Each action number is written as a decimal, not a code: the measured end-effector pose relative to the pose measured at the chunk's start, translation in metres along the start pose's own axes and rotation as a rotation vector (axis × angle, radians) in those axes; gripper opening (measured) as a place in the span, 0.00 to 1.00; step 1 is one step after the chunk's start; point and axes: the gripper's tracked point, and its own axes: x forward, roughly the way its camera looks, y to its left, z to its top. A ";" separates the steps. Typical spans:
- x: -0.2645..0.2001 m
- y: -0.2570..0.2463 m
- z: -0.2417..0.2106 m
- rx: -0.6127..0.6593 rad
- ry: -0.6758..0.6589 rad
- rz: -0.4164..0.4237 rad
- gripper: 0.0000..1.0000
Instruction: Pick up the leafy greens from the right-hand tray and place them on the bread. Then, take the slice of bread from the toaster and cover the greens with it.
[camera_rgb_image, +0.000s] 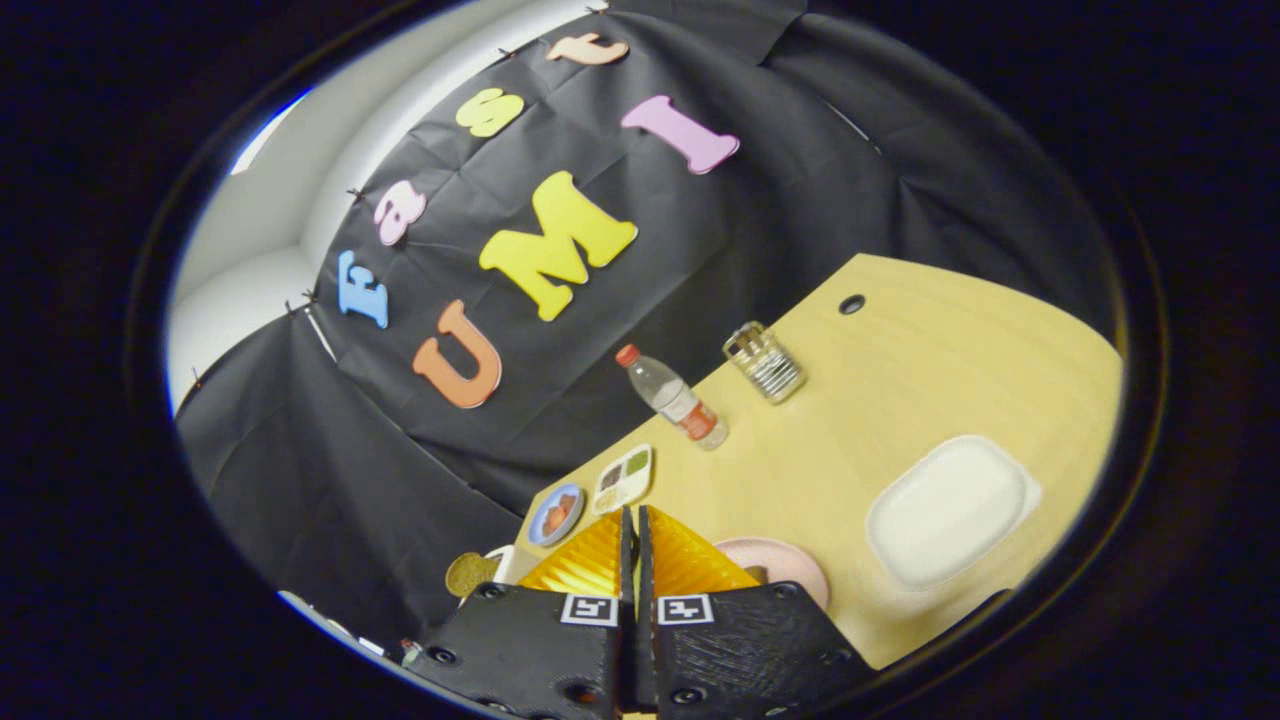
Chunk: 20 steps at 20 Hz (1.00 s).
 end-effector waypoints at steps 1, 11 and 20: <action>0.008 0.008 -0.012 0.001 0.017 0.013 0.00; 0.046 -0.014 -0.083 0.033 0.142 -0.027 0.00; 0.049 -0.089 -0.077 -0.004 0.108 -0.220 0.00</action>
